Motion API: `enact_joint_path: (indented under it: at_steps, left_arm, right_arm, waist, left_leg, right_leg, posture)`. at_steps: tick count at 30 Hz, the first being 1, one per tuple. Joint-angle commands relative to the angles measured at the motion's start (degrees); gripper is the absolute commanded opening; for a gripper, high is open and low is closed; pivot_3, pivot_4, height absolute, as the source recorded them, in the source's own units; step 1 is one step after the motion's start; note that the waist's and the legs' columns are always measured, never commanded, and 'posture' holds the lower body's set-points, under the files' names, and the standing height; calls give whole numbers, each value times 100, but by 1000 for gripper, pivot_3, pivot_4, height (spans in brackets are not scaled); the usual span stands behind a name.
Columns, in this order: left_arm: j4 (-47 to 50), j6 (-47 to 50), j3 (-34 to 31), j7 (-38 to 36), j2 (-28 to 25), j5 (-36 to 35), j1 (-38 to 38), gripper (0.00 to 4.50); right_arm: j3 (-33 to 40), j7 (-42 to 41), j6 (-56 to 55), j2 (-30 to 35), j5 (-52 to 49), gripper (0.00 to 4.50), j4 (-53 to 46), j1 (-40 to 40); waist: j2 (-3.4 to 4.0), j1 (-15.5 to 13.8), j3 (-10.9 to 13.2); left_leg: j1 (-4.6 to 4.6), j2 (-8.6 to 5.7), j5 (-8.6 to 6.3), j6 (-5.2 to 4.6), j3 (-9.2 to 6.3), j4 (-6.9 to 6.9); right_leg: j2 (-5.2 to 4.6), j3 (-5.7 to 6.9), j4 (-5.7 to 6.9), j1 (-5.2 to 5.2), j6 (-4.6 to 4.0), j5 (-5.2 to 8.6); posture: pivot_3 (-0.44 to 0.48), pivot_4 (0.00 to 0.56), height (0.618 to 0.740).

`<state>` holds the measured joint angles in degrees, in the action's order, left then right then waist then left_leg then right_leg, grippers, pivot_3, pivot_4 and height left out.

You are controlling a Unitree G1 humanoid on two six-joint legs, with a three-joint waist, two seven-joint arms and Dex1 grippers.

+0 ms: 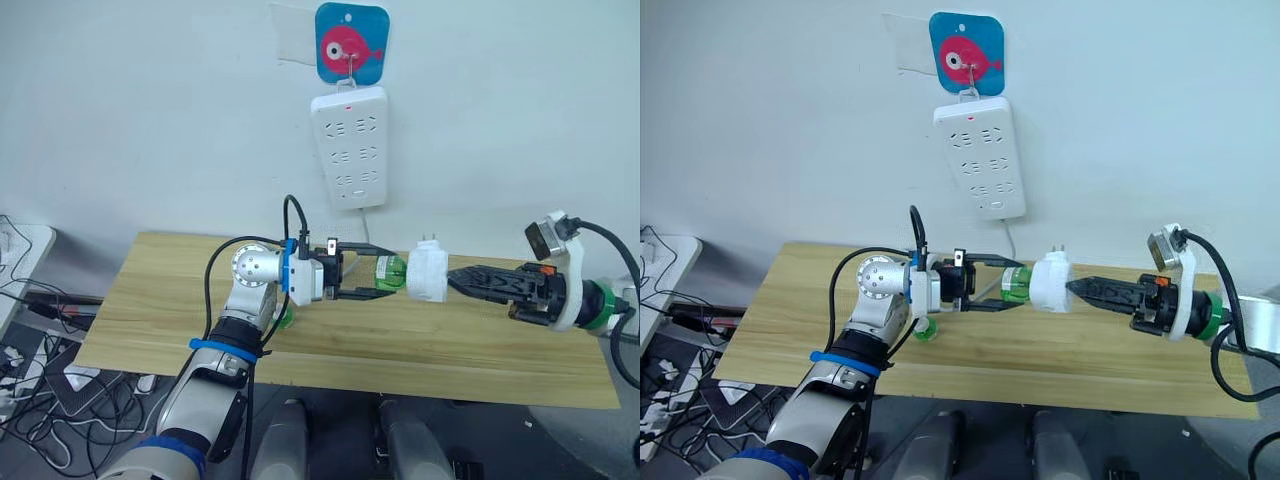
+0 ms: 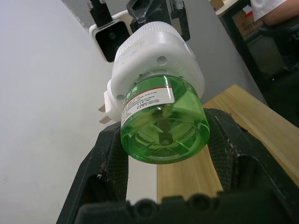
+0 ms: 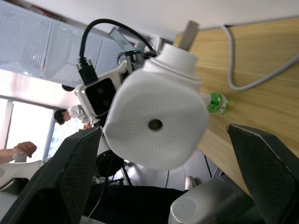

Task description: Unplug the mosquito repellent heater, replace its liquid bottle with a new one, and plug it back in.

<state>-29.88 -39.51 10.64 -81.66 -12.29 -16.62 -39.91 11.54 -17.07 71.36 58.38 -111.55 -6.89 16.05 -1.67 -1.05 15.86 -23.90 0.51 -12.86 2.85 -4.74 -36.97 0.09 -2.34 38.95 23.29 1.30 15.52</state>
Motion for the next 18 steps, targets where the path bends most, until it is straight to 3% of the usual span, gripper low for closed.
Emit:
enact_joint_path:
  at_steps: [1,17,18]
  left_arm:
    - [195,-211,92,119,47,51,-3,2214]
    - [-28,-949,300,786,33,609,-229,2214]
    - [-44,-955,311,819,26,628,-239,2214]
  right_arm:
    - [37,-34,153,49,-145,4479,10,91]
    - [-126,212,212,-281,-145,4479,112,325]
    - [-126,233,217,-269,-145,4314,123,321]
  waist:
    - [0,-16,0]
    - [0,-29,0]
    - [0,-29,0]
  left_leg:
    - [-1,-1,0,0,1,0]
    - [0,-1,0,0,0,0]
    - [-1,-1,0,0,0,0]
  right_leg:
    - [-1,-1,-1,0,0,0]
    - [-2,-1,1,0,0,-1]
    - [-2,-1,1,0,0,-1]
  posture:
    - [120,259,740]
    - [121,250,740]
    - [121,250,740]
